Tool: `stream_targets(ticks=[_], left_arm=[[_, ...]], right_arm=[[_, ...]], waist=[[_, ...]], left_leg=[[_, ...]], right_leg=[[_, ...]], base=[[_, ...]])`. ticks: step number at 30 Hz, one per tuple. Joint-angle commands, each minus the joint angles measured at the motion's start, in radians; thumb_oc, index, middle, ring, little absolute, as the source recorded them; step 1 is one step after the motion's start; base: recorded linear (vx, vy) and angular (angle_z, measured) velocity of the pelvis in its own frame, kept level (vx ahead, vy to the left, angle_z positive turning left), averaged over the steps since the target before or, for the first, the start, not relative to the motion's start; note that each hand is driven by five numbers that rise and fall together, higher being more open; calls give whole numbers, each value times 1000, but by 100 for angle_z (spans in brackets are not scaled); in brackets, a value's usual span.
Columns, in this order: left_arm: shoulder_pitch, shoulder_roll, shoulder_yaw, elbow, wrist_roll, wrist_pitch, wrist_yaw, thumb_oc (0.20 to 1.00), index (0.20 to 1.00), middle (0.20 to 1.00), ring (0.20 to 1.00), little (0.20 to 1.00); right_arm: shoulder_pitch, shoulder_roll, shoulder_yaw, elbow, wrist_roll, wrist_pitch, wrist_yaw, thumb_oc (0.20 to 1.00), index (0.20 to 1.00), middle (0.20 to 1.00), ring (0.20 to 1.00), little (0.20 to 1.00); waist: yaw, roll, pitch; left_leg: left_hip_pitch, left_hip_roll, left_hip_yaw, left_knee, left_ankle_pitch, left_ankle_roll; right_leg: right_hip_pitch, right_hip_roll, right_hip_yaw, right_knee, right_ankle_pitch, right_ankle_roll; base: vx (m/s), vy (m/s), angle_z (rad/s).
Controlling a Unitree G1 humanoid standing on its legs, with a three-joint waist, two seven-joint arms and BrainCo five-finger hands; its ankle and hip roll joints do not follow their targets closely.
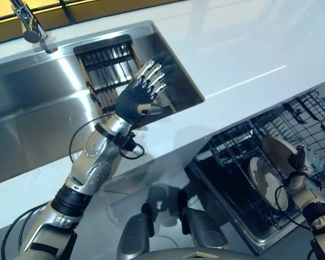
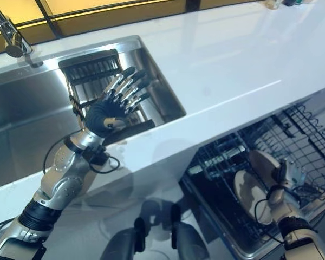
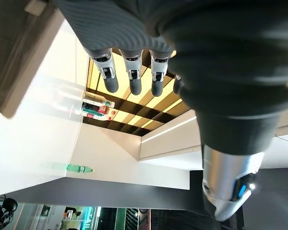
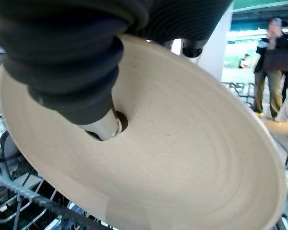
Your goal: Pick up plates and place into dishwasher.
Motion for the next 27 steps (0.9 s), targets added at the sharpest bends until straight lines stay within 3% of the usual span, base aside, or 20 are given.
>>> stream_targets(ticks=[1,10,11,12,27], left_arm=[[-50,13,-32,-85,-22,-70,-15,1000,1000,1000,1000,1000],[-55,23,-29,-96,-27,-87,-21,1000,1000,1000,1000,1000],[-51,19,-28,-97,-25,-87,-23,1000,1000,1000,1000,1000],[-50,14,-28,-97,-20,-86,-22,1000,1000,1000,1000,1000],[15,-16,4,-111,-6,-84,-14,1000,1000,1000,1000,1000]], right_arm=[[-84,-54,25,52,-38,38,-86,200,200,200,200,200],[-93,-77,33,68,-34,71,-60,203,203,203,203,203],[-92,-76,29,74,-28,70,-54,721,721,721,721,721],[-92,-74,27,84,-14,63,-56,1000,1000,1000,1000,1000],[-17,-128,-100,-7,31,0,-124,1000,1000,1000,1000,1000]], waist=[[11,18,-25],[9,22,-19],[9,24,-20],[9,25,-23],[-12,33,-71]], left_leg=[[-38,28,-28,-73,115,9],[-38,22,-27,-86,122,6],[-34,21,-26,-89,121,6],[-30,20,-26,-92,121,7],[63,11,-9,-150,115,7]], right_leg=[[12,-11,46,85,-38,47],[7,-15,42,86,-39,44],[10,-16,43,84,-40,44],[13,-17,44,83,-41,44],[83,-26,55,45,-47,49]], base=[[-38,-16,5],[-18,7,1],[18,45,0],[24,48,0],[43,54,-3]])
